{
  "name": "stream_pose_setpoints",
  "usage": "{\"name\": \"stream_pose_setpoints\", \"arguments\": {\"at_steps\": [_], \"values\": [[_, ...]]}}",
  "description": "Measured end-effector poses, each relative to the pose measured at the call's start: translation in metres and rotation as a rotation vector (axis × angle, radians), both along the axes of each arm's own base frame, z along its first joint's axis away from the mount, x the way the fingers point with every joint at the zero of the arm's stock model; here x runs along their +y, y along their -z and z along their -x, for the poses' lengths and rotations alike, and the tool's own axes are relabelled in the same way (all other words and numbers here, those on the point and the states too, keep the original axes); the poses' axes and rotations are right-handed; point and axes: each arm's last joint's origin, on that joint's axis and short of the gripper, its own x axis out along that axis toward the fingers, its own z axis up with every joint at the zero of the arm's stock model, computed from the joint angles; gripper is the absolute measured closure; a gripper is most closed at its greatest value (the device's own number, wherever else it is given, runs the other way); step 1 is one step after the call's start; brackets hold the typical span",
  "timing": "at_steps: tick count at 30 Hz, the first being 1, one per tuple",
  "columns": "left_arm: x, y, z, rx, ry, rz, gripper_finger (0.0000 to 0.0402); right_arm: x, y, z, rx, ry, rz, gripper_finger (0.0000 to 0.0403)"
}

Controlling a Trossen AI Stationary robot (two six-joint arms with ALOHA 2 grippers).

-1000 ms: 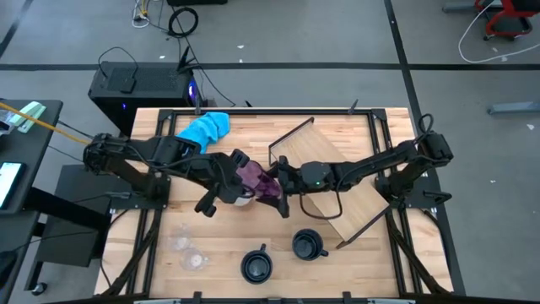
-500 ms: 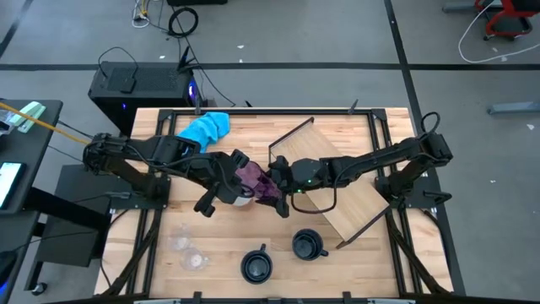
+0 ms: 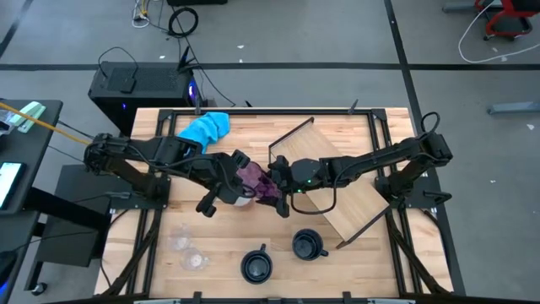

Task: Stack small to large cups/mugs on shelf
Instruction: Put the purple cup on the shelf

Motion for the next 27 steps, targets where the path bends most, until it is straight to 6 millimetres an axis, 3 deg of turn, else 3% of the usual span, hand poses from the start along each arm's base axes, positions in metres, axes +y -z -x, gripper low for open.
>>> {"name": "stream_pose_setpoints", "arguments": {"at_steps": [12,16,23,27], "values": [[0.0,0.001,-0.001,0.0,-0.004,0.002,0.0369,0.0,-0.003,0.0,-0.015,0.003,-0.001,0.0058],[0.0,0.003,-0.002,0.005,-0.017,0.005,0.0328,0.0,-0.01,0.0,-0.057,0.005,-0.01,0.0057],[-0.002,-0.004,0.004,-0.032,-0.026,-0.049,0.023,0.0,-0.007,0.0,-0.033,0.004,-0.005,0.0057],[-0.005,-0.008,0.009,-0.054,-0.014,-0.048,0.0195,0.0,-0.006,0.0,-0.028,0.003,-0.004,0.0055]]}}
